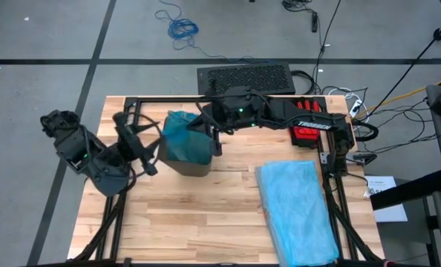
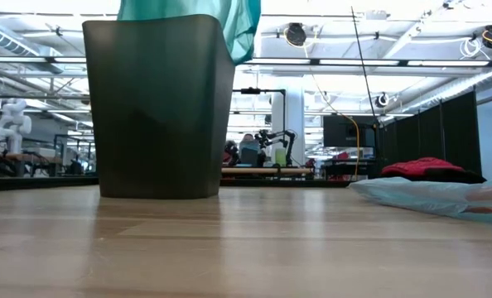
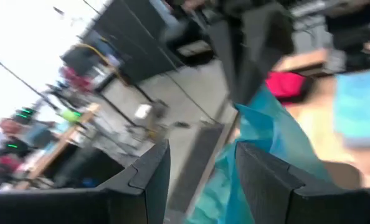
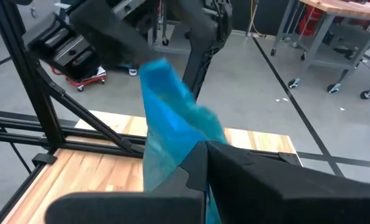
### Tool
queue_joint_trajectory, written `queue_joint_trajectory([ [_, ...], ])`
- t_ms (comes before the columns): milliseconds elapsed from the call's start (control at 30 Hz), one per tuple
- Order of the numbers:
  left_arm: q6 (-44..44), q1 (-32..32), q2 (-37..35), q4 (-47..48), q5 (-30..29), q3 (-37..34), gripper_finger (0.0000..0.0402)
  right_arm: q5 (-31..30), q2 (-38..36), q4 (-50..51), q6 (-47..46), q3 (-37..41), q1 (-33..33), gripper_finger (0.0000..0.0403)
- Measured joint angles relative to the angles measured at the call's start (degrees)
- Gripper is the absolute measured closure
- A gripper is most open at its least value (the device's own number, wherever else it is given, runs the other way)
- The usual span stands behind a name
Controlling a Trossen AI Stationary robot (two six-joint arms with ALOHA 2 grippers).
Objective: Place trash/remove bag and relplace
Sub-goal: Remove the trash bag from the bin
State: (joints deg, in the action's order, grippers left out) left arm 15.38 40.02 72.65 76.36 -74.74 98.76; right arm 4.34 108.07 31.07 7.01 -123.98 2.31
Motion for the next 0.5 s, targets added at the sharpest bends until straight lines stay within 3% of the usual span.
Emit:
queue_joint_trajectory([
  [133,-1.27,2.05,-1.08,-0.26,-4.52,0.00,0.0225,0.00,-0.02,0.29,-0.05,0.00,0.00,0.0403],
  [300,-1.11,2.55,-3.26,-0.39,-3.77,0.00,0.0225,0.02,-0.02,0.41,-0.07,0.00,0.00,0.0403],
  [367,-0.89,2.53,-4.16,-0.37,1.69,0.00,0.0225,0.05,-0.02,0.59,-0.07,0.00,0.00,0.0403],
  [500,0.87,1.86,-4.42,-0.42,19.82,0.02,0.0225,0.09,-0.02,1.30,-0.07,0.00,0.13,0.0403],
])
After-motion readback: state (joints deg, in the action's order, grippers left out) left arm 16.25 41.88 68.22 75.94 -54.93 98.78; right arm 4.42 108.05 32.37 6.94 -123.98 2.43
